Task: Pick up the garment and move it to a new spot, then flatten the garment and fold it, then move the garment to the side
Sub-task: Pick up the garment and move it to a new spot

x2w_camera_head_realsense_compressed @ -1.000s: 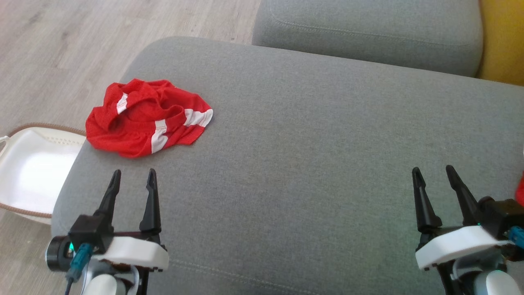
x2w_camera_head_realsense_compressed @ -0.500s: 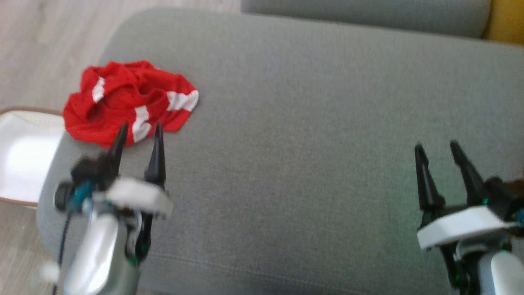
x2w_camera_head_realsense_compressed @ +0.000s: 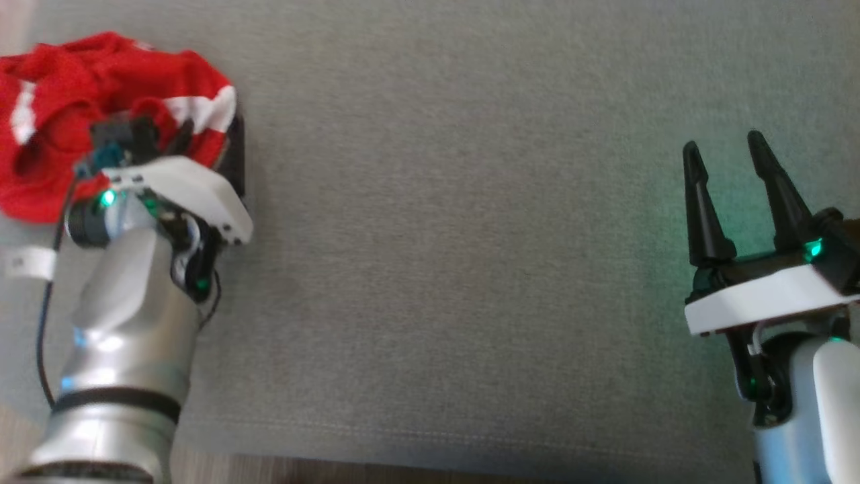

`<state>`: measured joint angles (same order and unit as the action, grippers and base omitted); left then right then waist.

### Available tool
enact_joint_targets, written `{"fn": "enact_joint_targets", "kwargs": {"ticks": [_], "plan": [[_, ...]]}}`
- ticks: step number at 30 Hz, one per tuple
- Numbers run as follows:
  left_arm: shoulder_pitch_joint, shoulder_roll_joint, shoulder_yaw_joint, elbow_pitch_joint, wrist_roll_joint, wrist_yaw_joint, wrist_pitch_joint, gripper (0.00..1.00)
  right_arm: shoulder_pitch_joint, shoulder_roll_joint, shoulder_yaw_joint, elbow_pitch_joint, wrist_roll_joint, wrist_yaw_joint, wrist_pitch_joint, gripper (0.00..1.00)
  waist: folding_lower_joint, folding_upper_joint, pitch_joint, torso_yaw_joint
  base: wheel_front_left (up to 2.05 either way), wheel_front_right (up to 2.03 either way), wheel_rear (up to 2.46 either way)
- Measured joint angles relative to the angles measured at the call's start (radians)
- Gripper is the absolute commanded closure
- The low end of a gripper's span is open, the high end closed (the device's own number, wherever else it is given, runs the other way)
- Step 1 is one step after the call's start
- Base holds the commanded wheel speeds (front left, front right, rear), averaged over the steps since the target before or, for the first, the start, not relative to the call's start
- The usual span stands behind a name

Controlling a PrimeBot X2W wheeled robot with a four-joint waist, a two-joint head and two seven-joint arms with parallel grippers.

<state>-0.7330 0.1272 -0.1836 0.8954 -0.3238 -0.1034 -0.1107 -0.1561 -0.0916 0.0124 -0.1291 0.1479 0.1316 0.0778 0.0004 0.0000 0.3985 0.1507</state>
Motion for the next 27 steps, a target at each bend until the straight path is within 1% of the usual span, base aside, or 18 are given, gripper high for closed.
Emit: {"fn": "enact_joint_targets", "kwargs": {"ticks": [6,8,13,14,15,18,23,25,27], "plan": [[-0.125,-0.001,-0.011,0.105,-0.015,-0.017,-0.014,0.0,-0.02,-0.002,0.0,0.012,0.0,0.0,-0.018,0.0,0.0,0.0,0.051,-0.04,0.0,0.0,0.0],[-0.149,-0.002,-0.023,0.16,-0.025,-0.02,-0.014,0.0,-0.02,-0.002,-0.002,0.015,0.0,0.0,-0.024,0.0,-0.0003,0.0,0.062,-0.046,0.0,0.0,0.0],[-0.204,-0.002,-0.027,0.238,-0.031,-0.021,0.005,0.0,-0.021,-0.002,-0.003,0.016,0.0,0.0,-0.026,0.0,-0.0004,0.0,0.066,-0.044,0.0,0.0,0.0],[-0.214,-0.002,-0.03,0.25,-0.031,-0.021,0.007,0.46,-0.021,-0.002,-0.003,0.017,0.0,0.0,-0.026,0.0,-0.0003,0.0,0.065,-0.042,0.0,0.0,0.0],[-0.214,-0.002,-0.03,0.25,-0.031,-0.021,0.007,1.0,-0.021,-0.002,-0.003,0.017,0.0,0.0,-0.026,0.0,-0.0003,0.0,0.065,-0.042,0.0,0.0,0.0],[-0.221,0.001,-0.034,0.279,-0.03,-0.005,-0.009,1.0,-0.021,-0.002,-0.005,0.017,0.0,0.0,-0.026,0.0,-0.0003,0.0,0.059,-0.039,0.0,0.0,0.0],[-0.209,0.002,-0.067,0.291,0.01,0.04,-0.107,1.0,-0.018,-0.002,-0.018,0.021,0.0,0.0,-0.026,0.0,-0.0003,0.0,0.032,-0.032,0.0,0.0,0.0],[-0.195,0.009,-0.071,0.248,0.028,0.07,-0.131,1.0,-0.017,-0.002,-0.022,0.021,0.001,0.0,-0.026,0.0,-0.0003,0.0,0.016,-0.028,0.0,0.0,0.0],[-0.173,0.021,-0.07,0.169,0.036,0.098,-0.137,1.0,-0.013,-0.002,-0.031,0.019,0.001,0.0,-0.026,0.0,-0.0003,0.0,-0.001,-0.025,0.0,0.0,0.0]]}}
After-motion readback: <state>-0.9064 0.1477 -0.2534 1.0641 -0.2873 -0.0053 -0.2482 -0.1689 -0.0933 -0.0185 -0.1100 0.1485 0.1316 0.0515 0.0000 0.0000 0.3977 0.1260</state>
